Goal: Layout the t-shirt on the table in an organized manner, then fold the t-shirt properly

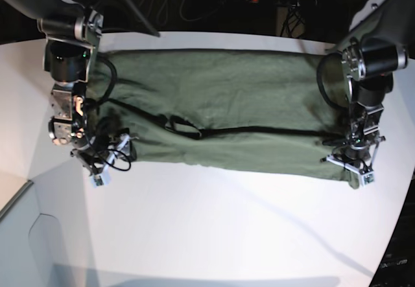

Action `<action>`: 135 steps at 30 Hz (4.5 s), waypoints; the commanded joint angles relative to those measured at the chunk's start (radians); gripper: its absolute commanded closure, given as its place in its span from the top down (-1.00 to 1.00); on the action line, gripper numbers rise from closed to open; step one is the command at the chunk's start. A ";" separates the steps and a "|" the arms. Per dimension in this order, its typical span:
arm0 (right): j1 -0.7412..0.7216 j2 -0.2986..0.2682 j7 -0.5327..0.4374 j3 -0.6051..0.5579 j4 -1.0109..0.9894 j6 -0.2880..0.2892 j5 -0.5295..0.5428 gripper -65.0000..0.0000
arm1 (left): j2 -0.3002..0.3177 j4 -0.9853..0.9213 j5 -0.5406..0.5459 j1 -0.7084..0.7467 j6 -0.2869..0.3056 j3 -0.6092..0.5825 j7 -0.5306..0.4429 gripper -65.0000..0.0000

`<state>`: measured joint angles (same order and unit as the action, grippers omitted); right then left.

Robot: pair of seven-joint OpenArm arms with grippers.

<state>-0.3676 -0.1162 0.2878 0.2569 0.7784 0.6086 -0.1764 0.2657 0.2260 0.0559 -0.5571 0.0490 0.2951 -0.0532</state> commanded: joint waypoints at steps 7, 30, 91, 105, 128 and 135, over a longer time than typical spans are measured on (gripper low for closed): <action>-0.052 -0.009 0.003 0.000 0.014 0.010 0.001 -0.91 | 0.005 0.008 -0.006 -0.007 -0.010 0.003 0.052 -1.00; 0.193 0.066 0.003 0.008 0.694 0.010 0.007 -1.00 | -0.013 0.749 0.310 0.226 -0.010 -0.001 0.062 -1.00; 0.592 0.143 -0.138 0.006 0.827 0.010 0.005 -1.00 | 0.096 0.614 0.218 0.211 -0.008 0.158 0.436 -0.12; 0.594 0.143 -0.137 0.006 0.827 0.010 0.005 -1.00 | 0.091 0.493 0.157 0.136 -0.007 0.072 0.430 -0.11; 0.589 0.143 -0.137 0.005 0.827 0.010 0.004 -1.00 | 0.071 0.554 0.229 0.156 -0.007 0.066 0.352 -1.00; 0.577 0.143 -0.137 0.005 0.827 0.010 0.004 -1.00 | 0.074 0.692 0.295 0.237 -0.008 0.066 0.350 -1.00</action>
<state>0.2192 0.0303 0.1787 0.2607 1.5902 0.6132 -0.1864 0.3210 0.8967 0.3485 -0.2901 0.0441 0.3580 0.3241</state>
